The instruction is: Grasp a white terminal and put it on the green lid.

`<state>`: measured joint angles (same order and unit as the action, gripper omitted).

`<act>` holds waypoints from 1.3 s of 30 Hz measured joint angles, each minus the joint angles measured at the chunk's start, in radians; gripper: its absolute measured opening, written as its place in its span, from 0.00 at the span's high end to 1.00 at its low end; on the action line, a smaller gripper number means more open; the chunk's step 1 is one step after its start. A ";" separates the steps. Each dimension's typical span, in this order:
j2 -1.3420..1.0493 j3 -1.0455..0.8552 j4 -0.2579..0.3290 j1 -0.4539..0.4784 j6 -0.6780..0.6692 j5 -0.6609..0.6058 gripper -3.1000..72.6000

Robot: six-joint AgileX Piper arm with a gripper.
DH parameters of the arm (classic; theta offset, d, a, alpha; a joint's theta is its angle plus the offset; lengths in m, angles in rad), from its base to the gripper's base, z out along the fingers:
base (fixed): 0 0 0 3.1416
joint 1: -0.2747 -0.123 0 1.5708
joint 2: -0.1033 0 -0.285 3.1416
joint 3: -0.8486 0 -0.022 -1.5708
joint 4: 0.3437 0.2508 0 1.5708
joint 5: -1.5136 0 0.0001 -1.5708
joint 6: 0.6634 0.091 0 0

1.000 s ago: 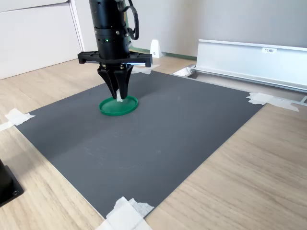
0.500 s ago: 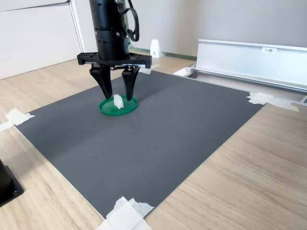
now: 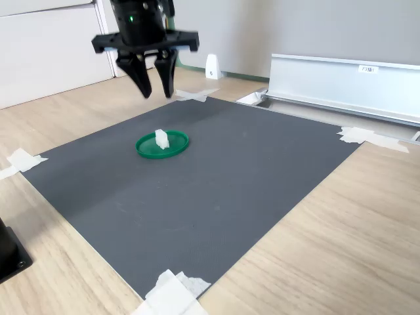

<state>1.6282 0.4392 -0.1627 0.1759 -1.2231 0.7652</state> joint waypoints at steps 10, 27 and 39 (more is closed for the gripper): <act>-0.184 -0.043 -0.130 0.061 0.387 0.207 0.97; -1.026 -0.657 -0.181 0.244 0.560 0.569 0.97; -1.397 -0.901 -0.181 0.244 0.560 0.569 0.97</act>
<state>0.2314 -0.4618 -0.3437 0.4201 -0.6634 1.3340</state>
